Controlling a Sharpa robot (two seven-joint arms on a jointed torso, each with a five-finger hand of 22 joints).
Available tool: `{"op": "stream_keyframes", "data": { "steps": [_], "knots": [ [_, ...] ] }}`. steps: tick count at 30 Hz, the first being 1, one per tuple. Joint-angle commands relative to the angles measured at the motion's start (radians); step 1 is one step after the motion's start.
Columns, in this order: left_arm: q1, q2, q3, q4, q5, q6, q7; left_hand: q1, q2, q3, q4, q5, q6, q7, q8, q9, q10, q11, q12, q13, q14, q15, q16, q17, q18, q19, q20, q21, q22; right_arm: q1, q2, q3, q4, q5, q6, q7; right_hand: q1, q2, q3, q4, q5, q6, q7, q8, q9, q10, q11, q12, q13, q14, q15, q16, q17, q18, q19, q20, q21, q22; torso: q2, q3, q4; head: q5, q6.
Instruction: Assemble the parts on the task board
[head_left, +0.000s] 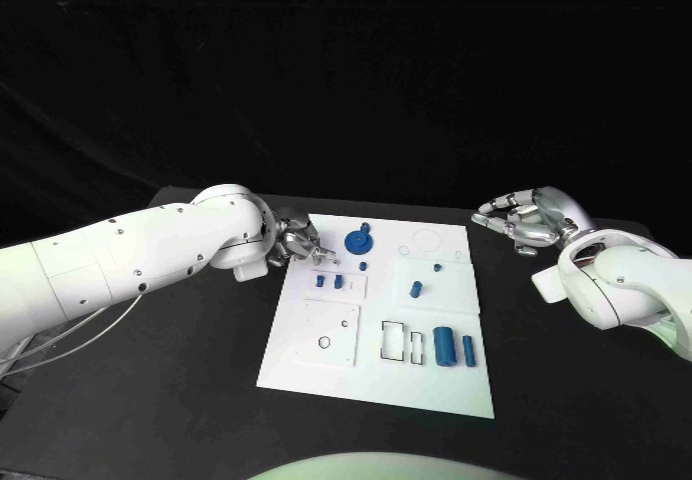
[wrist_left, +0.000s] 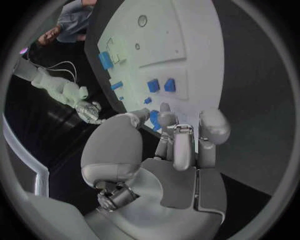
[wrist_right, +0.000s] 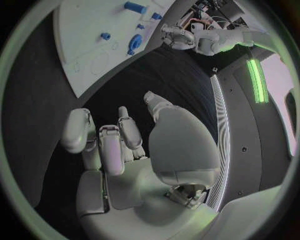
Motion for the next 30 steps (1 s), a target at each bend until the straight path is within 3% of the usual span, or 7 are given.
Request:
{"op": "stream_keyframes", "data": {
  "steps": [1, 2, 5, 6, 11, 18, 30],
  "knots": [
    [0.000, 0.004, -0.002, 0.011, 0.078, -0.215, 0.220, 0.082, -0.024, 0.052, -0.011, 0.001, -0.046, 0.032, -0.031, -0.021, -0.132, 0.031, -0.103, -0.133, 0.020, 0.028, -0.062, 0.009, 0.042, -0.079, 0.018, -0.118, -0.170, -0.001, 0.000, 0.000, 0.000, -0.004, 0.002, 0.016, 0.000, 0.009, -0.003, 0.004, 0.004, -0.005, -0.004, 0.003, -0.001, -0.009, 0.000, -0.007, -0.006, 0.042, -0.005, -0.007, 0.006, 0.008, -0.010, 0.002, -0.008, -0.003, 0.001, -0.0004, 0.0003, -0.004, 0.002],
    [-0.001, 0.006, -0.004, 0.013, 0.081, -0.252, 0.271, 0.158, -0.057, 0.099, -0.044, 0.003, -0.083, 0.060, -0.064, -0.045, -0.214, 0.054, -0.155, -0.162, -0.076, 0.054, -0.166, -0.179, 0.072, -0.186, 0.034, -0.268, -0.366, -0.001, 0.000, 0.000, 0.000, -0.004, 0.002, 0.017, 0.000, 0.009, -0.003, 0.004, 0.005, -0.005, -0.004, 0.003, -0.001, -0.009, 0.000, -0.007, -0.006, 0.042, -0.005, -0.007, 0.006, 0.008, -0.010, 0.002, -0.008, -0.004, 0.001, -0.0007, 0.0005, -0.005, 0.002],
    [-0.008, 0.013, -0.012, 0.017, 0.066, -0.333, 0.399, 0.241, -0.090, 0.150, -0.086, -0.003, -0.107, 0.094, -0.108, -0.082, -0.312, 0.105, -0.249, -0.227, -0.305, 0.090, -0.375, -0.479, 0.067, -0.276, 0.067, -0.358, -0.410, -0.001, 0.001, 0.000, -0.001, -0.004, 0.003, 0.020, 0.002, 0.009, -0.003, 0.004, 0.005, -0.005, -0.004, 0.003, -0.002, -0.010, 0.000, -0.009, -0.008, 0.041, -0.005, -0.008, 0.004, 0.009, -0.011, 0.002, -0.010, -0.005, 0.001, -0.0014, -0.0001, -0.011, 0.006],
    [-0.012, 0.016, -0.014, 0.018, 0.054, -0.350, 0.429, 0.269, -0.103, 0.160, -0.108, -0.001, -0.119, 0.104, -0.123, -0.092, -0.336, 0.101, -0.277, -0.246, -0.367, 0.096, -0.429, -0.549, 0.069, -0.293, 0.071, -0.375, -0.419, -0.001, 0.001, 0.000, -0.001, -0.004, 0.002, 0.021, 0.002, 0.009, -0.003, 0.004, 0.005, -0.005, -0.004, 0.003, -0.002, -0.010, 0.000, -0.009, -0.008, 0.041, -0.005, -0.008, 0.004, 0.009, -0.011, 0.002, -0.010, -0.005, 0.001, -0.0014, -0.0006, -0.010, 0.005],
    [-0.034, 0.034, -0.022, 0.010, -0.063, -0.413, 0.526, 0.327, -0.118, 0.138, -0.168, -0.001, -0.097, 0.114, -0.199, -0.164, -0.343, 0.119, -0.414, -0.382, -0.399, 0.111, -0.452, -0.602, 0.078, -0.301, 0.092, -0.392, -0.429, -0.002, 0.002, 0.000, -0.002, -0.006, 0.002, 0.026, 0.005, 0.010, -0.004, 0.005, 0.006, -0.006, -0.004, 0.004, -0.002, -0.015, 0.000, -0.014, -0.013, 0.039, -0.005, -0.012, -0.003, 0.010, -0.016, 0.002, -0.017, -0.010, 0.002, -0.0001, -0.0021, -0.011, 0.006],
    [-0.047, 0.066, -0.035, -0.014, -0.272, -0.409, 0.528, 0.315, -0.141, 0.092, -0.176, -0.001, -0.065, 0.106, -0.275, -0.230, -0.347, 0.124, -0.534, -0.499, -0.350, 0.116, -0.393, -0.628, 0.079, -0.270, 0.096, -0.362, -0.415, -0.002, 0.004, -0.001, -0.003, -0.008, 0.004, 0.033, 0.014, 0.012, -0.012, 0.010, 0.007, -0.010, -0.003, 0.005, -0.003, -0.059, 0.001, -0.061, -0.067, 0.027, -0.005, -0.032, -0.037, 0.019, -0.040, 0.002, -0.058, -0.037, 0.002, -0.0003, -0.0007, -0.013, 0.007],
    [-0.051, 0.117, -0.040, -0.056, -0.481, -0.291, 0.423, 0.323, -0.139, 0.019, -0.165, -0.001, -0.020, 0.089, -0.320, -0.269, -0.341, 0.125, -0.591, -0.579, -0.226, 0.116, -0.231, -0.489, 0.079, -0.218, 0.100, -0.326, -0.402, -0.003, 0.008, -0.001, -0.004, -0.008, 0.004, 0.036, 0.019, 0.013, -0.016, 0.014, 0.009, -0.011, -0.004, 0.007, -0.004, -0.075, 0.001, -0.081, -0.089, 0.022, -0.005, -0.043, -0.053, 0.022, -0.050, 0.002, -0.077, -0.050, 0.002, -0.0004, -0.0009, -0.014, 0.005]
  ]
}}
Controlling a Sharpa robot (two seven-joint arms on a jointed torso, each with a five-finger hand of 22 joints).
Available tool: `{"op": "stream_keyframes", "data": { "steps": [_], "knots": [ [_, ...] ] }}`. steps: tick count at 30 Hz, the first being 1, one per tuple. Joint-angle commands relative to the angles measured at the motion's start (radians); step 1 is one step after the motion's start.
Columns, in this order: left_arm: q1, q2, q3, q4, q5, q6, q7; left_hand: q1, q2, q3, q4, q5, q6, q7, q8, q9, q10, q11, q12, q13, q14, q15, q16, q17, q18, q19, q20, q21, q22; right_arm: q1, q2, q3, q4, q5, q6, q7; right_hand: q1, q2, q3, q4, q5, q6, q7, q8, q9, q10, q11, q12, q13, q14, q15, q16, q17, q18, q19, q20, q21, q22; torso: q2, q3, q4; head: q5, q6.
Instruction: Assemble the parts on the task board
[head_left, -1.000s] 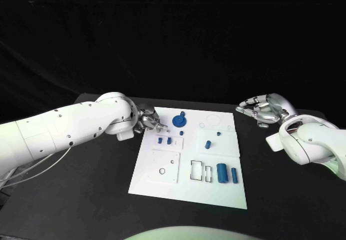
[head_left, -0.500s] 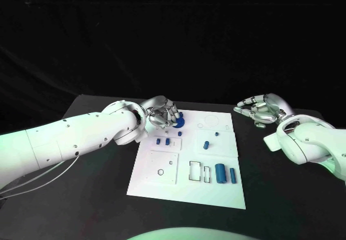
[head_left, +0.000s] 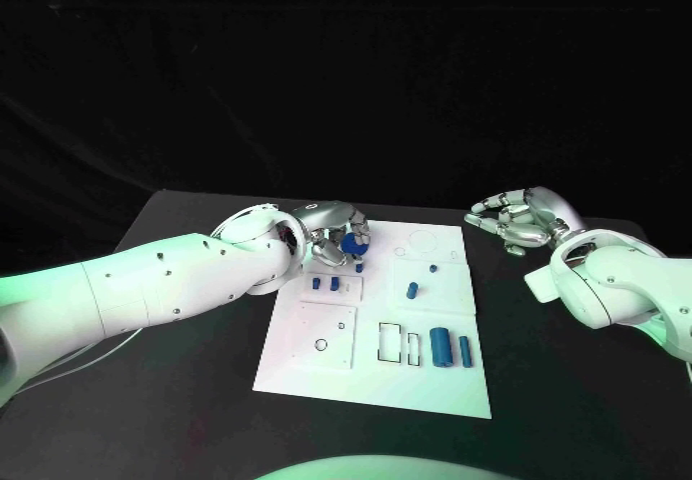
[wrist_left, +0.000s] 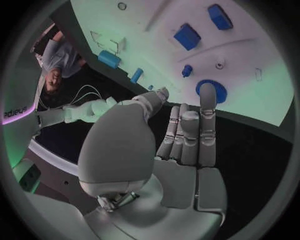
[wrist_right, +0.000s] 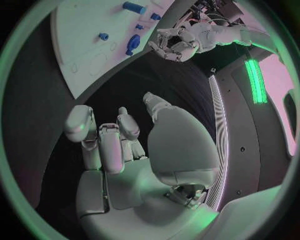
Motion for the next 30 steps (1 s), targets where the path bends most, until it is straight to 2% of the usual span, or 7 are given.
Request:
{"op": "stream_keyframes", "data": {
  "steps": [1, 8, 12, 19, 24, 30],
  "knots": [
    [-0.001, 0.015, 0.000, -0.011, -0.124, 0.078, -0.049, 0.005, 0.001, -0.015, 0.004, -0.001, 0.010, -0.001, -0.009, -0.005, -0.001, -0.001, -0.011, -0.009, 0.010, -0.001, 0.016, 0.011, 0.014, 0.010, 0.003, 0.010, 0.003, -0.001, 0.001, 0.000, 0.000, -0.007, 0.004, 0.015, 0.006, 0.000, -0.005, 0.003, 0.005, -0.007, 0.000, 0.007, -0.001, -0.006, 0.001, -0.006, -0.001, 0.022, -0.005, -0.002, -0.001, 0.007, -0.009, 0.000, -0.003, -0.001, 0.000, -0.0001, 0.0002, -0.002, -0.001],
    [-0.001, 0.043, 0.000, -0.036, -0.163, 0.134, -0.072, 0.024, 0.012, -0.024, 0.007, 0.001, 0.030, -0.004, -0.030, -0.018, 0.018, -0.003, -0.027, -0.034, 0.024, -0.003, 0.042, 0.018, 0.014, 0.016, 0.003, 0.025, 0.010, -0.001, 0.003, 0.000, -0.001, -0.007, 0.002, 0.017, 0.007, 0.001, -0.006, 0.004, 0.007, -0.008, 0.000, 0.007, -0.001, -0.009, 0.001, -0.010, -0.006, 0.020, -0.005, -0.005, -0.005, 0.008, -0.012, 0.000, -0.010, -0.005, 0.000, -0.0002, 0.0000, -0.004, -0.005],
    [-0.001, 0.057, 0.001, -0.051, -0.173, 0.144, -0.072, 0.028, 0.013, -0.021, 0.008, 0.001, 0.038, -0.005, -0.034, -0.021, 0.024, -0.003, -0.032, -0.040, 0.027, -0.003, 0.048, 0.021, 0.014, 0.016, 0.004, 0.028, 0.012, -0.001, 0.004, 0.000, -0.002, -0.007, 0.001, 0.018, 0.008, 0.001, -0.007, 0.006, 0.008, -0.008, 0.000, 0.007, -0.001, -0.012, 0.001, -0.015, -0.010, 0.020, -0.005, -0.006, -0.007, 0.008, -0.013, 0.000, -0.012, -0.006, -0.001, 0.0000, 0.0018, -0.005, -0.007],
    [-0.003, 0.082, 0.000, -0.073, -0.191, 0.150, -0.065, 0.029, 0.010, -0.001, 0.015, 0.001, 0.078, -0.006, -0.048, -0.030, 0.072, -0.004, -0.047, -0.063, 0.054, -0.003, 0.083, 0.054, 0.014, 0.022, 0.003, 0.052, 0.026, -0.001, 0.006, 0.000, -0.002, -0.007, 0.001, 0.018, 0.008, 0.001, -0.007, 0.006, 0.008, -0.008, 0.000, 0.007, -0.001, -0.012, 0.001, -0.015, -0.010, 0.020, -0.005, -0.006, -0.007, 0.008, -0.013, 0.000, -0.012, -0.006, 0.000, 0.0000, -0.0003, -0.005, -0.007],
    [-0.006, 0.097, 0.000, -0.089, -0.199, 0.158, -0.066, 0.028, 0.011, 0.018, 0.018, 0.000, 0.111, -0.006, -0.051, -0.033, 0.102, -0.009, -0.057, -0.077, 0.073, -0.007, 0.105, 0.078, 0.007, 0.041, 0.002, 0.094, 0.076, -0.001, 0.005, 0.000, -0.001, -0.008, 0.001, 0.018, 0.009, 0.001, -0.008, 0.007, 0.009, -0.008, 0.000, 0.008, -0.001, -0.013, 0.001, -0.017, -0.013, 0.020, -0.006, -0.007, -0.006, 0.008, -0.012, 0.000, -0.012, -0.006, -0.001, 0.0009, 0.0006, -0.007, -0.010],
    [-0.009, 0.109, -0.001, -0.099, -0.201, 0.161, -0.064, 0.032, 0.015, 0.042, 0.014, 0.000, 0.132, -0.011, -0.055, -0.035, 0.150, -0.021, -0.054, -0.079, 0.096, -0.018, 0.123, 0.105, -0.003, 0.068, -0.001, 0.145, 0.140, -0.001, 0.005, 0.000, -0.001, -0.008, 0.001, 0.018, 0.009, 0.001, -0.008, 0.007, 0.009, -0.008, 0.000, 0.008, -0.001, -0.013, 0.001, -0.017, -0.013, 0.020, -0.006, -0.007, -0.006, 0.008, -0.012, 0.000, -0.012, -0.006, -0.001, 0.0001, 0.0009, -0.009, -0.014]
  ]
}}
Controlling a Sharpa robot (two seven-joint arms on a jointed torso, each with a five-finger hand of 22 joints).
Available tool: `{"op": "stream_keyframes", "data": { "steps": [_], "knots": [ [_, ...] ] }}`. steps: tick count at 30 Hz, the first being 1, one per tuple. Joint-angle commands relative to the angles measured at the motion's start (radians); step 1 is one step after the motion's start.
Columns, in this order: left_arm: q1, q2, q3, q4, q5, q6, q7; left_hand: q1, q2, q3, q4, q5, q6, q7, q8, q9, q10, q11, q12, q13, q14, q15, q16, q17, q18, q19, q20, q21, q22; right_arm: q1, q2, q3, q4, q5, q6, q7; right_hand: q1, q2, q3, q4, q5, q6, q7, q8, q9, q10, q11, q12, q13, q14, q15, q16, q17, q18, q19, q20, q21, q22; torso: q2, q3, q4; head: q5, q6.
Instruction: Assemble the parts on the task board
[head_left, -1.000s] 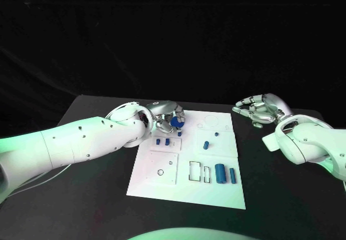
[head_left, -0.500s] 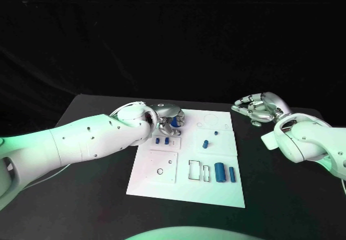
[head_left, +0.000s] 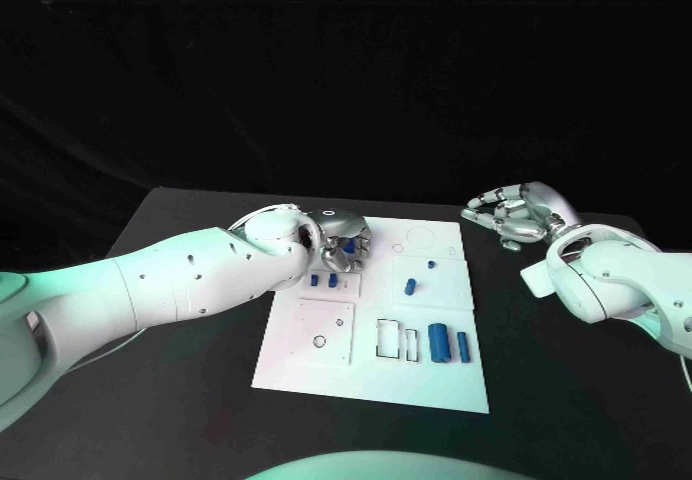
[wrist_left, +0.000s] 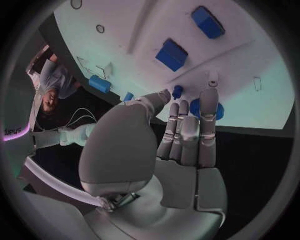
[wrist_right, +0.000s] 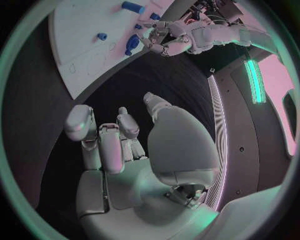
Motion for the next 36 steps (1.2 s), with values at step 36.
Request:
{"op": "stream_keyframes", "data": {
  "steps": [36],
  "knots": [
    [-0.014, 0.019, -0.003, -0.025, -0.017, 0.068, -0.055, 0.036, 0.017, 0.086, -0.048, -0.001, 0.022, 0.002, -0.026, -0.010, 0.053, -0.010, 0.008, 0.004, 0.025, -0.010, 0.022, 0.010, -0.012, 0.026, -0.006, 0.073, 0.083, -0.002, 0.003, 0.000, -0.001, -0.010, 0.003, 0.011, 0.010, 0.005, -0.004, 0.005, 0.008, -0.007, 0.000, 0.005, -0.002, -0.002, -0.001, -0.005, -0.001, 0.020, -0.006, -0.008, 0.000, 0.008, -0.005, 0.000, -0.006, -0.001, -0.002, 0.0005, 0.0003, 0.000, -0.013]
  ]
}}
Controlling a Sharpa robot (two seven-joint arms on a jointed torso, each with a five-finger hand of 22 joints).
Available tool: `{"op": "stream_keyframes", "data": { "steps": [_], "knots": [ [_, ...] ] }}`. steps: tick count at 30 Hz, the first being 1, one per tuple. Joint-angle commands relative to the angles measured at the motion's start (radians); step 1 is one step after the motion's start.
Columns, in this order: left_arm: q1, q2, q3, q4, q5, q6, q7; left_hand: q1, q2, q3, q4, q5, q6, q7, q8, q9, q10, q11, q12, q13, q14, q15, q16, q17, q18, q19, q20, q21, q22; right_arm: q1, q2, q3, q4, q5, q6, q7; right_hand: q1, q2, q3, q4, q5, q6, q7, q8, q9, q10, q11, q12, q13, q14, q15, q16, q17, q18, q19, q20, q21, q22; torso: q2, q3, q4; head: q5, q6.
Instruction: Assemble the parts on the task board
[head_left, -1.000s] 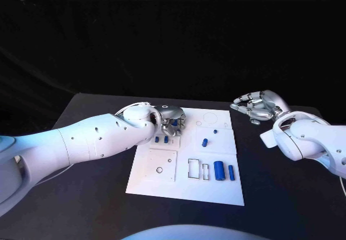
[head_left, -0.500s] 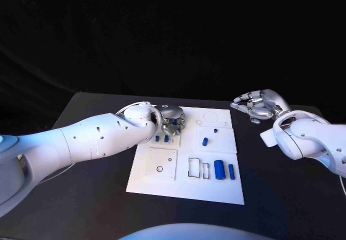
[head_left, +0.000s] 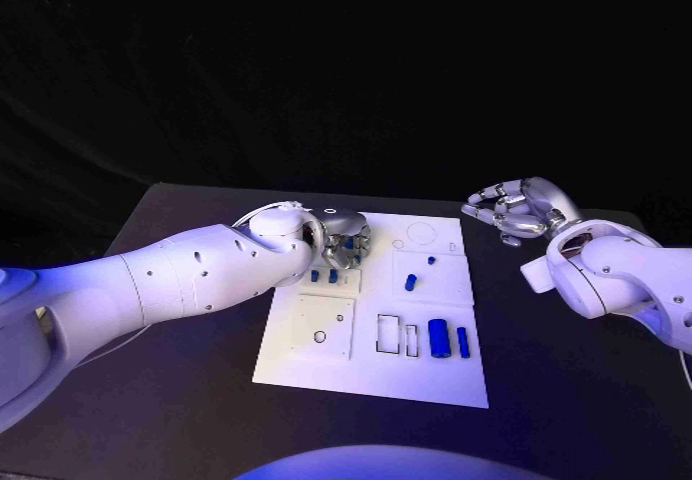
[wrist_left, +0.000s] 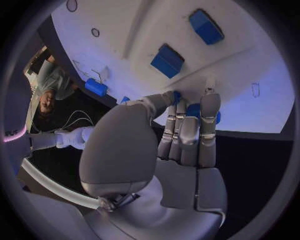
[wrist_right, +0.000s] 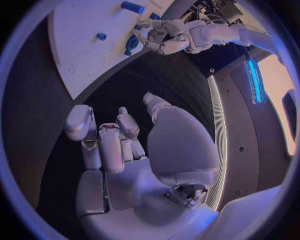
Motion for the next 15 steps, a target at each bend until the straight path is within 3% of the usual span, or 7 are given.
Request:
{"op": "stream_keyframes", "data": {
  "steps": [1, 6, 15],
  "knots": [
    [-0.006, 0.000, -0.004, -0.001, -0.005, 0.040, -0.025, 0.010, 0.000, 0.013, -0.004, -0.001, 0.007, 0.000, -0.004, -0.001, 0.009, -0.002, 0.008, 0.003, 0.011, -0.002, 0.008, 0.008, -0.013, 0.012, 0.002, 0.015, 0.020, -0.001, 0.001, 0.000, 0.000, -0.009, 0.004, 0.010, 0.006, 0.001, -0.001, 0.003, 0.004, -0.007, 0.000, 0.005, -0.002, -0.002, -0.001, -0.005, -0.001, 0.020, -0.006, -0.004, 0.000, 0.008, -0.005, 0.000, -0.006, -0.001, -0.001, -0.0001, 0.0003, -0.001, 0.000],
    [-0.006, 0.000, -0.004, -0.003, 0.006, 0.010, -0.020, 0.014, 0.014, 0.031, -0.017, -0.001, 0.023, -0.002, -0.001, 0.002, 0.027, -0.006, 0.021, 0.011, 0.035, -0.007, 0.023, 0.048, -0.023, 0.040, -0.001, 0.059, 0.080, -0.001, 0.001, 0.000, 0.000, -0.009, 0.003, 0.011, 0.006, 0.001, -0.001, 0.003, 0.004, -0.007, 0.000, 0.005, -0.002, -0.002, -0.001, -0.005, -0.001, 0.020, -0.006, -0.004, 0.000, 0.008, -0.005, 0.000, -0.006, -0.001, -0.001, -0.0001, 0.0010, 0.000, 0.001],
    [-0.006, -0.002, -0.003, -0.001, 0.016, -0.031, -0.003, 0.010, 0.015, 0.037, -0.022, -0.001, 0.025, -0.001, -0.003, 0.002, 0.031, -0.006, 0.025, 0.015, 0.043, -0.007, 0.027, 0.053, -0.027, 0.050, -0.002, 0.075, 0.101, -0.002, 0.002, 0.000, 0.001, -0.010, 0.001, 0.013, 0.006, 0.001, -0.001, 0.003, 0.004, -0.007, 0.000, 0.005, -0.002, -0.002, -0.001, -0.005, -0.001, 0.020, -0.006, -0.004, 0.000, 0.008, -0.005, 0.000, -0.006, -0.001, -0.001, -0.0004, 0.0002, 0.001, 0.004]
  ]
}}
